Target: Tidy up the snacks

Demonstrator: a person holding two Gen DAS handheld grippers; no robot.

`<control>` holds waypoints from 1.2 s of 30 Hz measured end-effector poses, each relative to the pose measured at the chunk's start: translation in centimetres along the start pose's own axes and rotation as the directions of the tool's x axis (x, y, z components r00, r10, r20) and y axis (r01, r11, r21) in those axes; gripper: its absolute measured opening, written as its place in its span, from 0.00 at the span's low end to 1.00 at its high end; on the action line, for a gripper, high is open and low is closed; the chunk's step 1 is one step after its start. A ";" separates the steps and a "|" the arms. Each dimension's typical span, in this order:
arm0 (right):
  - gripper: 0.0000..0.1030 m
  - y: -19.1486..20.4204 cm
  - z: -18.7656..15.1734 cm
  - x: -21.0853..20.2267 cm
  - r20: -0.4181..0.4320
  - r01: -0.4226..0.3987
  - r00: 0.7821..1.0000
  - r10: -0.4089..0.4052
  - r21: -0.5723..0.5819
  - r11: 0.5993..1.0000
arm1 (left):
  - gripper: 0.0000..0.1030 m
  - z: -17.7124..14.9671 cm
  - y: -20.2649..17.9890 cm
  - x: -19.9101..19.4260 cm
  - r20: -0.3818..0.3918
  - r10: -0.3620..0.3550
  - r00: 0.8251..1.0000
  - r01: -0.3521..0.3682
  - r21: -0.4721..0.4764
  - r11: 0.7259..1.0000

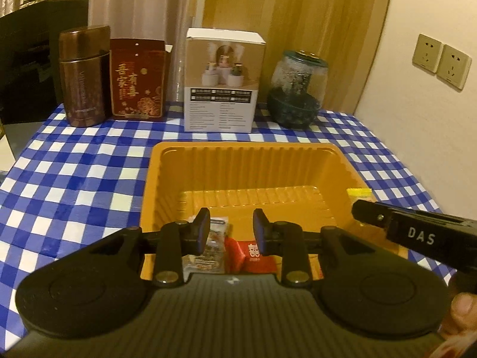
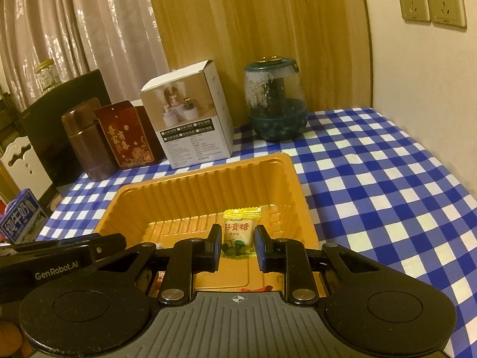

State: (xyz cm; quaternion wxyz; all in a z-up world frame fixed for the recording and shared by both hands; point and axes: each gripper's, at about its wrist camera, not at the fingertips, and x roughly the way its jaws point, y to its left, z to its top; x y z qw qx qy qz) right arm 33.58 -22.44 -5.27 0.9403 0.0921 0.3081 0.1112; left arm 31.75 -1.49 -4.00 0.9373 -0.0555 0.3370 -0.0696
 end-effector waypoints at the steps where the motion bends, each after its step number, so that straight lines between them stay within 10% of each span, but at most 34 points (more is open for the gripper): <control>1: 0.23 0.0 0.0 0.0 -0.001 -0.002 1.000 0.002 0.004 1.000 | 0.27 0.0 0.1 0.0 0.000 0.002 1.000 -0.002 -0.005 1.000; 14: 0.25 0.4 0.2 -0.1 0.029 -0.044 0.999 0.044 0.025 0.999 | 0.27 -0.2 0.3 -0.2 0.006 0.012 1.000 -0.012 -0.005 1.000; 18: 0.72 -0.3 0.3 -0.4 0.060 -0.055 0.997 0.051 0.071 0.996 | 0.27 -0.1 0.5 -0.2 0.005 0.014 1.000 -0.014 -0.010 1.000; 36: 0.72 -1.9 0.7 -0.9 0.066 -0.021 0.998 0.013 0.125 0.992 | 0.29 -0.3 0.3 -0.3 0.009 0.016 1.000 -0.016 0.000 1.000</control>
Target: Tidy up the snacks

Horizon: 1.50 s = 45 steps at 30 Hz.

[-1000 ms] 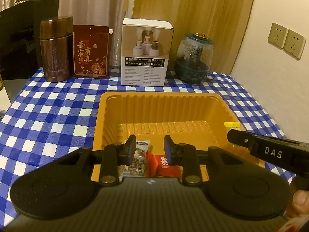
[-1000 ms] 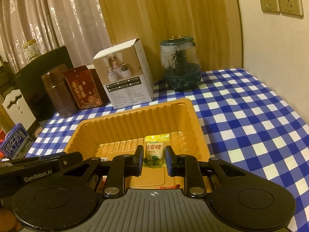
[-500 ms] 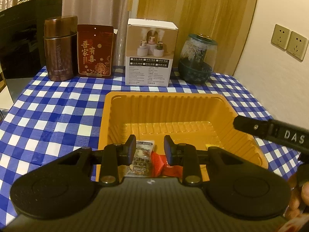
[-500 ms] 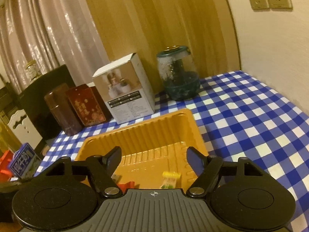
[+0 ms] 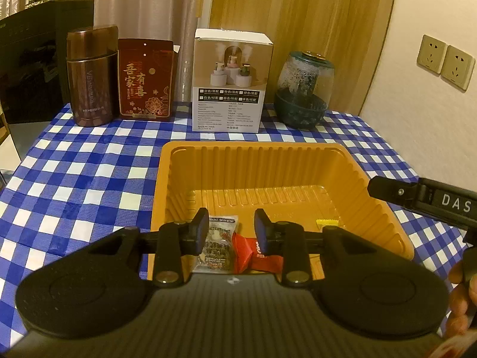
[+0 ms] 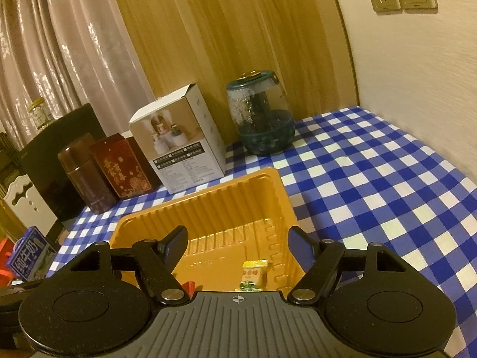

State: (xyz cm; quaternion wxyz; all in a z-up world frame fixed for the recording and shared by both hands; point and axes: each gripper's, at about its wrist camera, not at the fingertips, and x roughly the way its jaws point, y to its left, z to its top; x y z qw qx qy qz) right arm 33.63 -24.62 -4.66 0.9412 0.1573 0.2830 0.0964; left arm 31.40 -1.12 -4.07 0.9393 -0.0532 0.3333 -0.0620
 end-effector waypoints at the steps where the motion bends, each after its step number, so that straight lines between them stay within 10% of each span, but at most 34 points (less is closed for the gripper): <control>1: 0.72 0.0 0.0 0.0 0.001 0.003 1.000 -0.003 -0.002 1.000 | 0.29 0.0 0.0 0.0 0.001 0.000 1.000 0.000 0.001 1.000; 28: 0.72 -2.3 -1.8 -5.3 0.000 0.085 0.996 -0.085 0.022 0.996 | 0.40 -1.6 -1.0 -4.4 0.029 -0.020 0.999 0.018 0.050 0.999; 45: 0.72 -2.4 -8.3 -10.4 -0.144 0.150 0.979 -0.146 0.021 0.988 | 0.45 -6.4 -0.6 -9.9 -0.014 -0.064 0.998 0.064 0.064 0.996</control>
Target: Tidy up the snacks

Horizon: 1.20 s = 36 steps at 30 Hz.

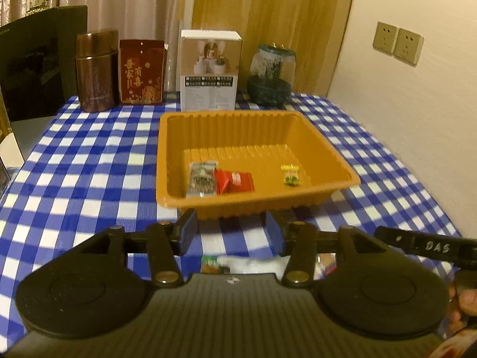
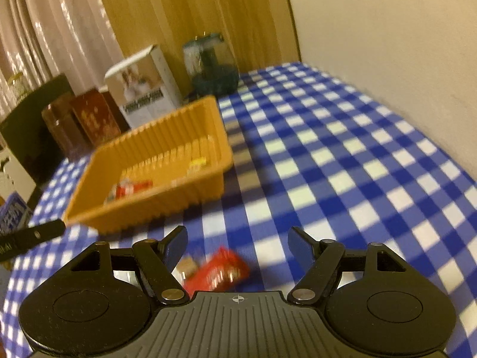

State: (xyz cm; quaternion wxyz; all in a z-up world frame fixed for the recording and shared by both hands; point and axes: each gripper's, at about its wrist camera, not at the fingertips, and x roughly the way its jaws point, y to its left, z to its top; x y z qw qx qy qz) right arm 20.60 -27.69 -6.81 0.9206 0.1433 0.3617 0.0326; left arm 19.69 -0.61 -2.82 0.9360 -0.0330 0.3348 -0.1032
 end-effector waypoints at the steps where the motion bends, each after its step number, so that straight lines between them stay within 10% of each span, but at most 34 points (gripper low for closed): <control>1: 0.72 0.0 -0.5 0.1 -0.013 0.002 1.000 -0.002 -0.004 1.000 | 0.46 -0.3 0.0 -0.2 -0.004 -0.003 1.000 0.003 0.006 1.000; 11: 0.71 1.3 -3.2 1.3 -0.056 -0.021 0.998 0.019 -0.039 0.999 | 0.48 -3.1 -0.2 -0.5 -0.058 -0.022 0.998 0.024 0.031 0.999; 14: 0.56 1.8 -3.0 2.1 -0.053 -0.008 0.999 0.005 -0.055 0.998 | 0.48 -3.1 -0.1 -0.3 -0.059 -0.026 0.998 0.027 0.022 0.999; 36: 0.30 1.8 -2.3 1.7 -0.109 -0.065 0.993 0.051 -0.133 0.989 | 0.52 -3.9 0.5 0.4 -0.134 -0.056 0.989 0.062 0.038 0.997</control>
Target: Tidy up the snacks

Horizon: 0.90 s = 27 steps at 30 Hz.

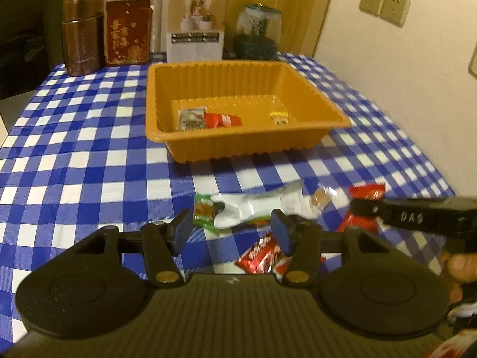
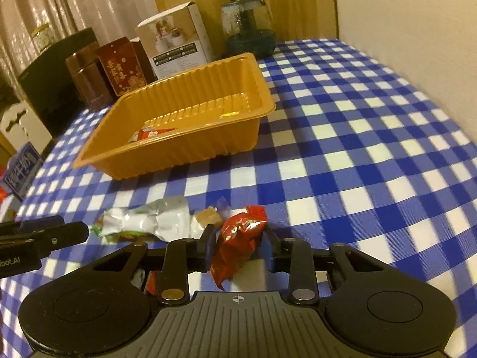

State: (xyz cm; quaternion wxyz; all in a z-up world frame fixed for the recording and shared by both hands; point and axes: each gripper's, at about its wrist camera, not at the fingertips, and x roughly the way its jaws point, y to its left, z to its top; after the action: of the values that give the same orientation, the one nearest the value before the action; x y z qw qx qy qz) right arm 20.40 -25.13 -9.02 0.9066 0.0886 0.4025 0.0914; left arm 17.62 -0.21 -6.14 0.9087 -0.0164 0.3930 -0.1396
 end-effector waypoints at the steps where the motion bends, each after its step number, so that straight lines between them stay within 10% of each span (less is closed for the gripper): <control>1: 0.28 0.0 -0.1 -0.2 0.003 0.007 1.000 -0.007 -0.013 1.000 | 0.52 -0.2 -0.1 0.1 -0.013 0.000 1.000 0.000 0.010 1.000; 27: 0.29 -1.0 0.0 0.9 -0.017 0.008 1.000 -0.007 0.046 0.999 | 0.40 -1.9 -3.1 5.1 -0.142 -0.084 0.986 0.129 0.347 0.929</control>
State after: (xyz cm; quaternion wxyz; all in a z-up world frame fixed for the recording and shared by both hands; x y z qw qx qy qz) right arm 21.08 -25.90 -9.94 0.9012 0.1073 0.4124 0.0792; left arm 18.88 -4.39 -10.62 0.8615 0.1353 0.4157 -0.2582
